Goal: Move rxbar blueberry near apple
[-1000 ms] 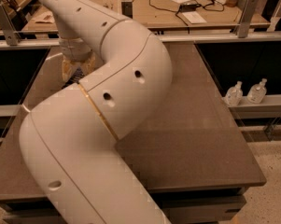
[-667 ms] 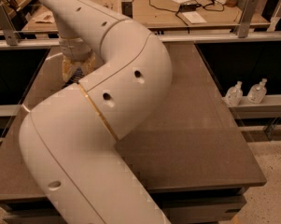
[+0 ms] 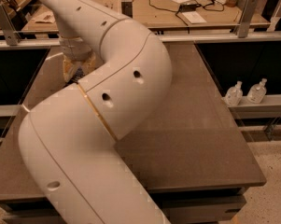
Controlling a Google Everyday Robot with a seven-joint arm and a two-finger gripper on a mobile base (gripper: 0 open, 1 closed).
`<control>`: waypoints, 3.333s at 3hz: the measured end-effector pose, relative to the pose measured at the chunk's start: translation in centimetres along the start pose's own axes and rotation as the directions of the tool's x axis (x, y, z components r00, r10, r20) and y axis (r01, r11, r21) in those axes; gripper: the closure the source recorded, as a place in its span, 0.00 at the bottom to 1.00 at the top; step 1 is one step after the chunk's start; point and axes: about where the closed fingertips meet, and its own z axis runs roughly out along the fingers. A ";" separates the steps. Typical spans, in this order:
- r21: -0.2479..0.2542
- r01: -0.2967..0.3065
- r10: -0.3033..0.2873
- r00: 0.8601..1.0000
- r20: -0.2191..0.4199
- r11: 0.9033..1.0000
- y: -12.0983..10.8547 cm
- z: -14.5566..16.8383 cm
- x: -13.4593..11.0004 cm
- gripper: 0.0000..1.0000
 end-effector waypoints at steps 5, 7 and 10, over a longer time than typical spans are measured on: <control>-0.049 0.107 -0.117 0.958 -0.264 0.993 4.3 -9.0 -14.8 1.00; -0.002 0.100 -0.099 0.975 -0.197 0.995 6.1 -7.7 -14.9 1.00; 0.030 0.121 -0.118 0.990 -0.078 0.992 5.6 -3.8 -14.9 1.00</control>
Offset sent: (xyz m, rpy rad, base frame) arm -0.1998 -0.0450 0.2045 -0.1221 -0.4477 0.0930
